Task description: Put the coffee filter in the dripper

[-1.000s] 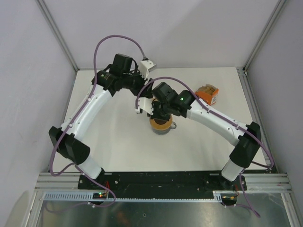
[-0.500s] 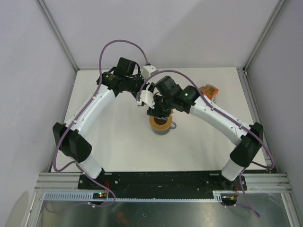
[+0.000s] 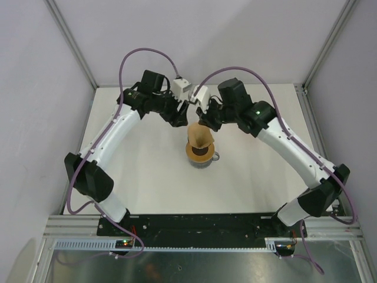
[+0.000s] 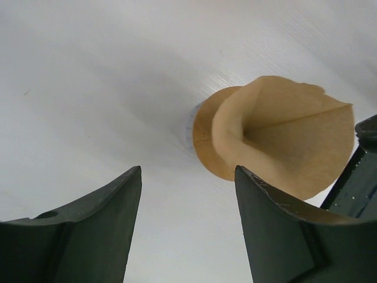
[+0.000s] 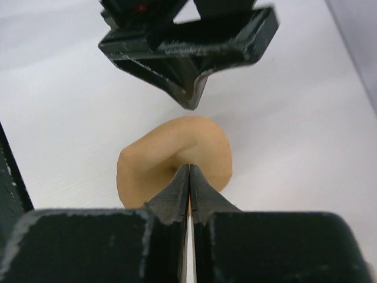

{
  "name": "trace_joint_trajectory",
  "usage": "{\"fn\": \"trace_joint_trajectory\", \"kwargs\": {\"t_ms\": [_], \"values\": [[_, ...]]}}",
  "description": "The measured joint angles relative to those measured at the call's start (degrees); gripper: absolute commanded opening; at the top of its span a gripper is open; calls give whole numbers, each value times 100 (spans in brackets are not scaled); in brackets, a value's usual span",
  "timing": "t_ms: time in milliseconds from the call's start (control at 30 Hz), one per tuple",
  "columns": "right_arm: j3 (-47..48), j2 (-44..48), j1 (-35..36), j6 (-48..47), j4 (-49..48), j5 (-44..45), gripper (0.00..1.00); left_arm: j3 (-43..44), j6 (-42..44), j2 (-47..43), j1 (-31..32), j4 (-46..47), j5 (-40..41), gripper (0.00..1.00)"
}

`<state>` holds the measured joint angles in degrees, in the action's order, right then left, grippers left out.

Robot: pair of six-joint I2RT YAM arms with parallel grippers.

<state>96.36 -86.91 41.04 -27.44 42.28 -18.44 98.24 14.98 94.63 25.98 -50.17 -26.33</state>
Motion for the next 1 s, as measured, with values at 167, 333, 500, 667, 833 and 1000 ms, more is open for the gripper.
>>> {"fn": "trace_joint_trajectory", "kwargs": {"t_ms": [167,333,500,667,833,1000], "values": [[63,-468,264,389,116,437,0,-136,-9,-39,-234,98,50,70],[203,-1027,557,621,503,901,0,-382,-50,-90,-348,168,59,70],[308,-1252,581,732,713,1252,0,-560,-103,-101,-479,229,76,70],[374,-1360,614,802,833,1550,0,-686,-111,-109,-608,256,72,70],[376,-1458,623,837,966,1794,0,-750,-151,-142,-654,299,83,70],[376,-1545,627,837,1019,1919,0,-754,-160,-142,-680,332,127,70]]}}
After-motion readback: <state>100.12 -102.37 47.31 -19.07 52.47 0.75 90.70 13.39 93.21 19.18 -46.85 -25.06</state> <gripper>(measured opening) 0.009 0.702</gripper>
